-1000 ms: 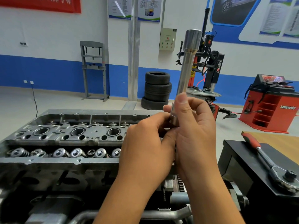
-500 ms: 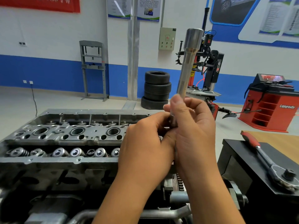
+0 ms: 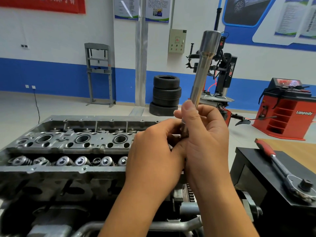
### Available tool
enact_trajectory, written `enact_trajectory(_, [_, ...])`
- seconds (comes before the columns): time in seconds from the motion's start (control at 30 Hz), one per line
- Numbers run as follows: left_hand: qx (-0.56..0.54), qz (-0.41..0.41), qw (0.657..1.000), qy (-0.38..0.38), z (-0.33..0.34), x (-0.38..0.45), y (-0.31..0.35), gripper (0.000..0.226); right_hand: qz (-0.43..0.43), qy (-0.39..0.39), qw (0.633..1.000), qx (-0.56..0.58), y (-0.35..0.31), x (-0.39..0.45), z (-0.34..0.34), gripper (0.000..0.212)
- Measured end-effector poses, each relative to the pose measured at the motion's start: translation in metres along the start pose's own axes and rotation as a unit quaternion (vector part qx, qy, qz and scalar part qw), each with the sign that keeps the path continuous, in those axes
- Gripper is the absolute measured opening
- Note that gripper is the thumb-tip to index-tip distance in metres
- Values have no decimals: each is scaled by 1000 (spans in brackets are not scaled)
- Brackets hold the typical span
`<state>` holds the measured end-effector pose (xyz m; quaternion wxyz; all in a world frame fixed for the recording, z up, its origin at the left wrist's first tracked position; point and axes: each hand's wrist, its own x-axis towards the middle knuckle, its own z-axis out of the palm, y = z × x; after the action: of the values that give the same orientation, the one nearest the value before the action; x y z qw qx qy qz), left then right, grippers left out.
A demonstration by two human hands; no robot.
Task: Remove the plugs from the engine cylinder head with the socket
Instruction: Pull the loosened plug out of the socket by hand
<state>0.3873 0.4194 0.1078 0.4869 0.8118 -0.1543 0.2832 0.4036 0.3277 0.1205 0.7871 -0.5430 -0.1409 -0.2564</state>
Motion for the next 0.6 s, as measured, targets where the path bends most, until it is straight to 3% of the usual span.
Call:
enact_trajectory(0.23, [-34,9,999,-26,-2,1,3,29,-17,8,999,-41,2,1,1,47])
enact_trajectory(0.43, [-12,0,1000,11,1,1,-1,21,-11,8,1000,-3,1,1,0,28])
enact_trajectory(0.6, [-18,2,1000,-1,-1,2,2,24,-22,-4,1000,-15,1,1,3,51])
